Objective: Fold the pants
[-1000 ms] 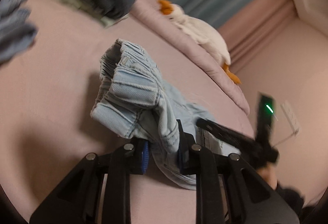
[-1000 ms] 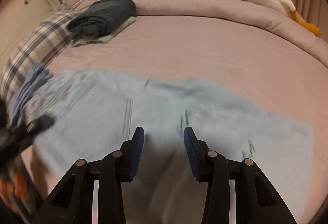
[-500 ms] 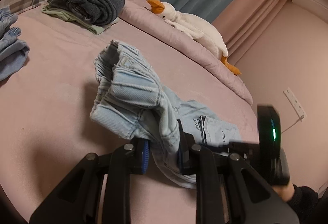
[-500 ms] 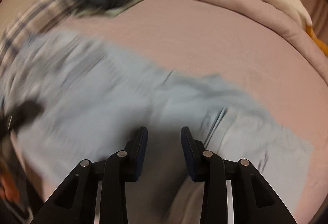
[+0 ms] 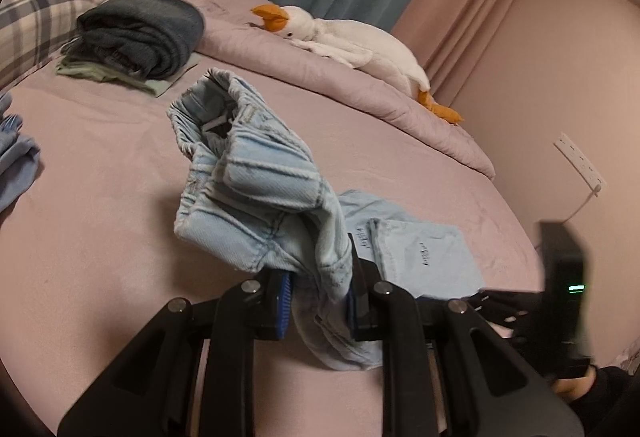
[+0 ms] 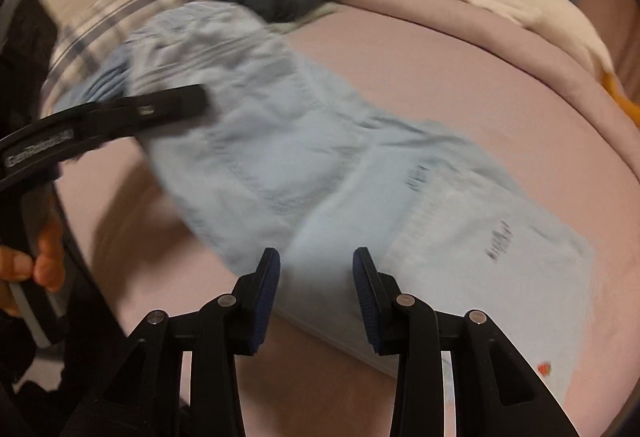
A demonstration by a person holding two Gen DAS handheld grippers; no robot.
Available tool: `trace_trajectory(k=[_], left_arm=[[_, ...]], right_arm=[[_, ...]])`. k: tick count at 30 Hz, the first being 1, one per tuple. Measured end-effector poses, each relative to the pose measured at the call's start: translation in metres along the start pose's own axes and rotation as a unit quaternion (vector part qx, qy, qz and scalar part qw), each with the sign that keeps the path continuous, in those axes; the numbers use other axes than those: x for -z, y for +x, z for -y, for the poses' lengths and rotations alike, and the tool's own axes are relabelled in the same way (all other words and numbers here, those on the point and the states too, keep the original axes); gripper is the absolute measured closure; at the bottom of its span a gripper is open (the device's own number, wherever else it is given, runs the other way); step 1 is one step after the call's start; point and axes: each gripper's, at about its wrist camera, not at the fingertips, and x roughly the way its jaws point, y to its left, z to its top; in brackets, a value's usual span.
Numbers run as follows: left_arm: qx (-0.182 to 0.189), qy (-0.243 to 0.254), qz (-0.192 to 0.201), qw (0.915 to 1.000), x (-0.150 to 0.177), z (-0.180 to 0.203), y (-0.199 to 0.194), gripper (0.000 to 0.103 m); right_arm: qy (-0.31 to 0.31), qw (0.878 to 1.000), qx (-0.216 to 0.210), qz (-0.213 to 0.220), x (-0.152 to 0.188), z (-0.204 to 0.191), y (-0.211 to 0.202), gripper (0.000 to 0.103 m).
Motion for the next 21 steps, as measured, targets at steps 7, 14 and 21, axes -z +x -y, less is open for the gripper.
trace_trajectory(k=[7, 14, 21], left_arm=[[0.034, 0.04, -0.006, 0.9986, -0.008, 0.037, 0.009, 0.083], [0.053, 0.089, -0.027, 0.9943, -0.004, 0.082, 0.029, 0.083], [0.06, 0.141, -0.071, 0.9857, 0.013, 0.116, 0.069, 0.082]], right_arm=[[0.077, 0.996, -0.04, -0.011, 0.026, 0.025, 0.018, 0.066], [0.267, 0.954, -0.121, 0.064, 0.05, 0.1, -0.01, 0.047], [0.453, 0.836, -0.282, 0.128, 0.105, 0.149, -0.007, 0.044]])
